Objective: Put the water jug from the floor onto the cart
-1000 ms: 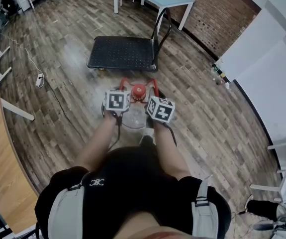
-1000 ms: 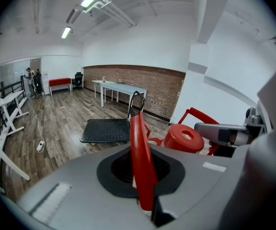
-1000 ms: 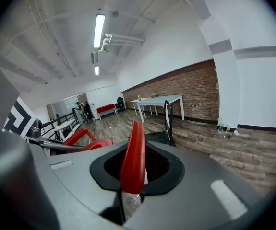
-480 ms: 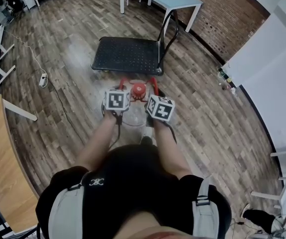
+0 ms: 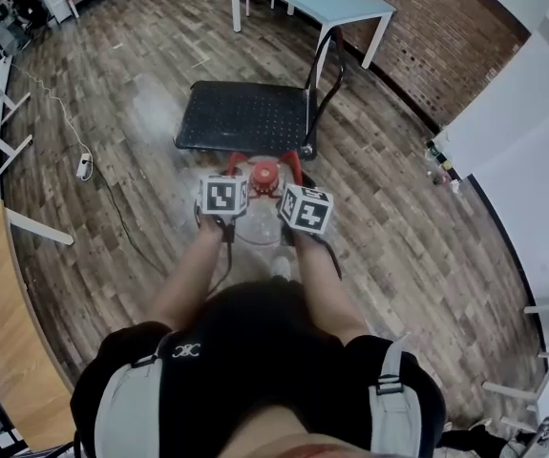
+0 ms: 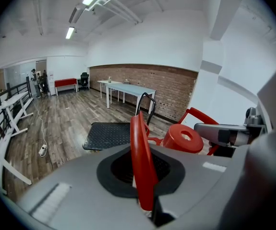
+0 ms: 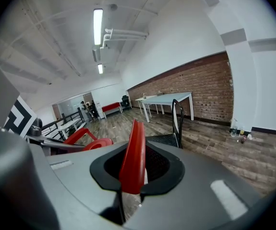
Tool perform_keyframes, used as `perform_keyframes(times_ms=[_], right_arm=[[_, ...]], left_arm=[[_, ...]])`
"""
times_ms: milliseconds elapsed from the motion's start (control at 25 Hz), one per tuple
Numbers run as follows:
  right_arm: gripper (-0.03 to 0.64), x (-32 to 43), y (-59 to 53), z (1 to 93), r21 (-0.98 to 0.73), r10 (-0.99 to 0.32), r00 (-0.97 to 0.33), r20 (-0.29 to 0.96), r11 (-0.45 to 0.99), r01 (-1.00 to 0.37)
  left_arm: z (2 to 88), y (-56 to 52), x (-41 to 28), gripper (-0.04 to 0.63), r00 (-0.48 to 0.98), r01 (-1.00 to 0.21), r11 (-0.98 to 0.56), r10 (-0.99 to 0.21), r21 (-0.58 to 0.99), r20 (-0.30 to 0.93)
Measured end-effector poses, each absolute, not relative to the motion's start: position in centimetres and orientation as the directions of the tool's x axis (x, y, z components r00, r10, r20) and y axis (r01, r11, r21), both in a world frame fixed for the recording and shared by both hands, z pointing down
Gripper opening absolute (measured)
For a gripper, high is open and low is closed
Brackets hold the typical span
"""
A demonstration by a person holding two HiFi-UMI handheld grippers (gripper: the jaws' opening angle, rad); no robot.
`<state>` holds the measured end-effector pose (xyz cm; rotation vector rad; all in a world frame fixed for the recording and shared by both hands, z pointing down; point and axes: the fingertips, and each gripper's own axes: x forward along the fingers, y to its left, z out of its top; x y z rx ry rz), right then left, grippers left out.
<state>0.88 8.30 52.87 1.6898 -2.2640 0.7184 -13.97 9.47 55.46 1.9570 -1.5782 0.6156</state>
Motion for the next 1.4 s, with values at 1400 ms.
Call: perform_keyframes(times_ms=[1400], right_arm=[[0.063, 5.7, -14.6, 55.1, -0.264, -0.762, -0.419, 0.494, 0.328, -0.907]], left_arm=[[57.1, -11.6, -9.1, 0.003, 0.128, -0.991, -0.06, -0.731, 0.124, 0.671]])
